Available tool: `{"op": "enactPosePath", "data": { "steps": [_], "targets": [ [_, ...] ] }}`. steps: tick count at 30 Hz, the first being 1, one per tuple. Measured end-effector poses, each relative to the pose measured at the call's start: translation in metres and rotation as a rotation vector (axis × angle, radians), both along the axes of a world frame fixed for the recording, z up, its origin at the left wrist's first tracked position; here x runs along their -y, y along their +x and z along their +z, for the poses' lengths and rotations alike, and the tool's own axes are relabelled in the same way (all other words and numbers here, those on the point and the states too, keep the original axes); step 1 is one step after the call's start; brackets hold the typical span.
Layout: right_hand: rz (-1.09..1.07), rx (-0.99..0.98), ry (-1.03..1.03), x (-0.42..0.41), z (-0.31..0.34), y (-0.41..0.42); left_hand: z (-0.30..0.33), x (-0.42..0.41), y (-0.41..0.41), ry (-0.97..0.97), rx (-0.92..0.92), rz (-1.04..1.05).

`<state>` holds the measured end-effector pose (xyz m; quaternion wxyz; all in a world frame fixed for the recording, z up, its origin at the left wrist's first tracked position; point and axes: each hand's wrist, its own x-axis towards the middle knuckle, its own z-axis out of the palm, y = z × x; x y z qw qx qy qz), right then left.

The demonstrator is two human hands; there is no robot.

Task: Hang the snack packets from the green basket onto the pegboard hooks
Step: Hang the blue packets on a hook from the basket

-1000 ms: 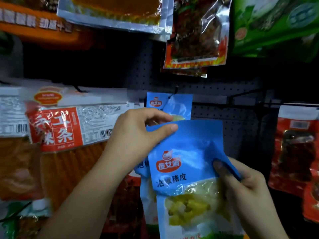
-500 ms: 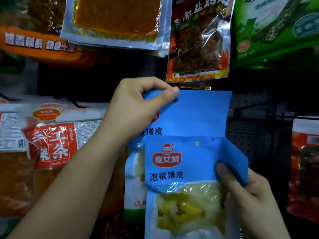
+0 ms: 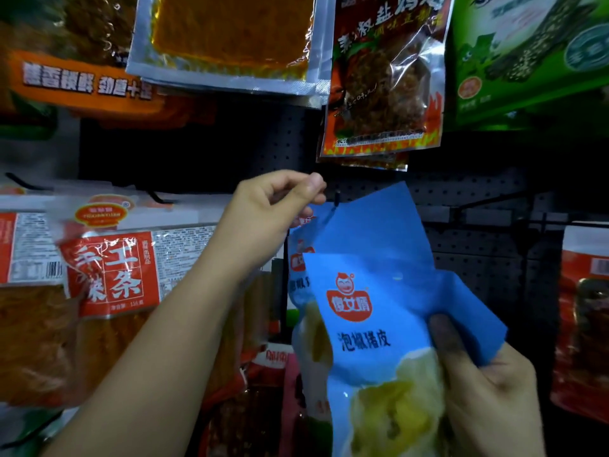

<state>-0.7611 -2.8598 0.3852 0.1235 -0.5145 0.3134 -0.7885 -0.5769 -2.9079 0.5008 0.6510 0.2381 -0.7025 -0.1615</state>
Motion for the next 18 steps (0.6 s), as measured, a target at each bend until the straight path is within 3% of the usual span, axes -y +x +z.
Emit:
{"op": "enactPosePath", "data": {
  "steps": [9, 14, 18],
  "targets": [
    [0.052, 0.05, 0.041, 0.001, 0.001, -0.003, -0.007, 0.002, 0.01, 0.08, 0.139, -0.041],
    [0.109, -0.048, 0.033, 0.009, -0.002, 0.003, -0.008, -0.004, 0.014, -0.03, 0.05, -0.183],
    [0.159, -0.183, 0.044, 0.01, 0.002, 0.001, -0.002, -0.009, 0.018, -0.077, 0.079, -0.183]
  ]
}}
